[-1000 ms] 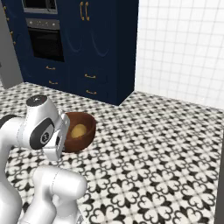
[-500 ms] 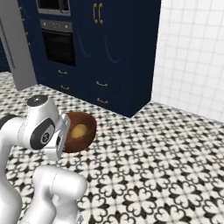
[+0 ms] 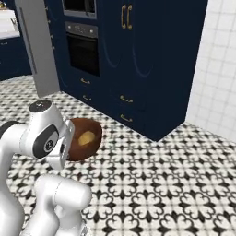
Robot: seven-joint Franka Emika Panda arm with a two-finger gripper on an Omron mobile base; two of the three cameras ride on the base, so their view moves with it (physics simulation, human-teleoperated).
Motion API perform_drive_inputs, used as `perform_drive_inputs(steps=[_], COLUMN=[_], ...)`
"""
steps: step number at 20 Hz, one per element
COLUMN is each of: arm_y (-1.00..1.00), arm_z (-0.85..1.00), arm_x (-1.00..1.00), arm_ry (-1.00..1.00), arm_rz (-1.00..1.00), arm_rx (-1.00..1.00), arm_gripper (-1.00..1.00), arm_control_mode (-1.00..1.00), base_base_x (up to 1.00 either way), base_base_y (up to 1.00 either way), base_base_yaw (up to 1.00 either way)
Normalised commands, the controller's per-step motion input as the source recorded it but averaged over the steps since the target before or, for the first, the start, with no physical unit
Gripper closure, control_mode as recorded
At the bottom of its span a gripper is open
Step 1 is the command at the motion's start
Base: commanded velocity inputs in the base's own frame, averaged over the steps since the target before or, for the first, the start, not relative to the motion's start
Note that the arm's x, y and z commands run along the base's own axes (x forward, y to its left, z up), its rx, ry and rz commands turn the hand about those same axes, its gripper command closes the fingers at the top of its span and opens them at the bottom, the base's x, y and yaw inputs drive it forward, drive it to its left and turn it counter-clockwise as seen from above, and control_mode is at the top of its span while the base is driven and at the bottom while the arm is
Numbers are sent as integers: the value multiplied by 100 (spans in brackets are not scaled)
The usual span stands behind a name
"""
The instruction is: Pick the chicken drumstick and potato from their plates and place them in the bowl. Then put the bowl in the fridge.
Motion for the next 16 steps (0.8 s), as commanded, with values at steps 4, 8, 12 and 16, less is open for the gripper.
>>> perform_drive_inputs(steps=[4, 8, 12, 16], arm_y=[0, 0, 0, 0], arm_z=[0, 0, 0, 0], arm_x=[0, 0, 0, 0], arm_ry=[0, 0, 0, 0], arm_rz=[0, 0, 0, 0], arm_rx=[0, 0, 0, 0], arm_gripper=[100, 100, 100, 100], arm_control_mode=[100, 100, 100, 100], base_base_x=[100, 100, 100, 100], base_base_y=[29, 35, 14, 1], base_base_yaw=[27, 38, 55, 64])
